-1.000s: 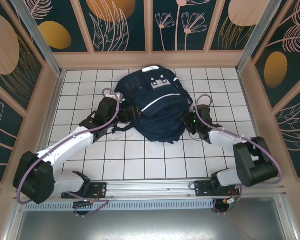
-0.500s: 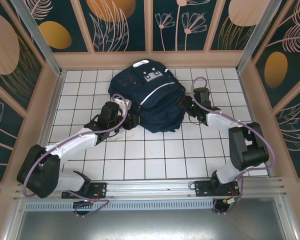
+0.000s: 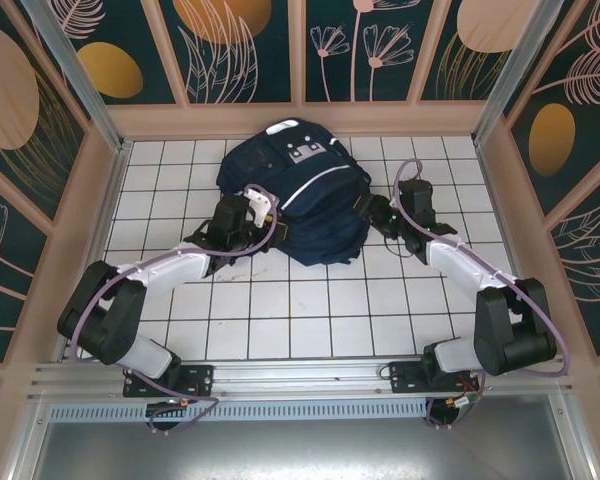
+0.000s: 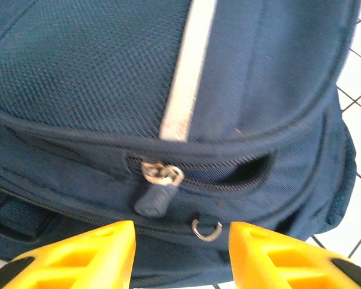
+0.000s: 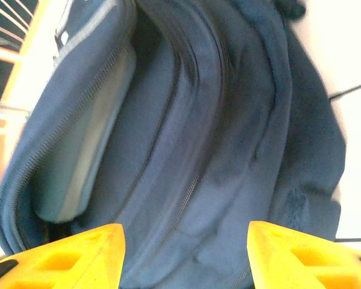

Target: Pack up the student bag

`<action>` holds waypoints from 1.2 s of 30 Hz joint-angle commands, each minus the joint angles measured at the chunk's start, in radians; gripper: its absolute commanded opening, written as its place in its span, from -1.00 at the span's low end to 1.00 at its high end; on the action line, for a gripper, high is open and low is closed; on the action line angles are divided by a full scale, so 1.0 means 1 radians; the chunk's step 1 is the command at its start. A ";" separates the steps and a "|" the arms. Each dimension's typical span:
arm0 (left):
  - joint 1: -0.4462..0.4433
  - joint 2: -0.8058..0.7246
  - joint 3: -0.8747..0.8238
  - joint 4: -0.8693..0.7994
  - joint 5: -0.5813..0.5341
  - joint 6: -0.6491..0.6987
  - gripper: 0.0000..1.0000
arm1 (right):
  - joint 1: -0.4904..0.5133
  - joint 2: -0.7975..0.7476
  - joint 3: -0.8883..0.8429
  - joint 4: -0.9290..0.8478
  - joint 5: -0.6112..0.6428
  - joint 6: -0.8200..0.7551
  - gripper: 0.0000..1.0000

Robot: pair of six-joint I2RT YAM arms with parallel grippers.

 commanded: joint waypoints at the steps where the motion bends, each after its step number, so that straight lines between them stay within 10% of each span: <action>1: 0.024 0.038 0.052 0.056 -0.009 -0.010 -0.07 | 0.002 -0.018 -0.048 0.046 -0.122 0.035 0.17; 22: 0.024 0.083 0.069 0.040 0.236 0.039 -0.98 | 0.192 0.240 0.015 0.192 -0.080 0.153 -0.12; 36: -0.014 0.033 0.027 0.045 0.468 -0.109 -1.00 | 0.230 0.316 0.065 0.236 -0.043 0.219 -0.24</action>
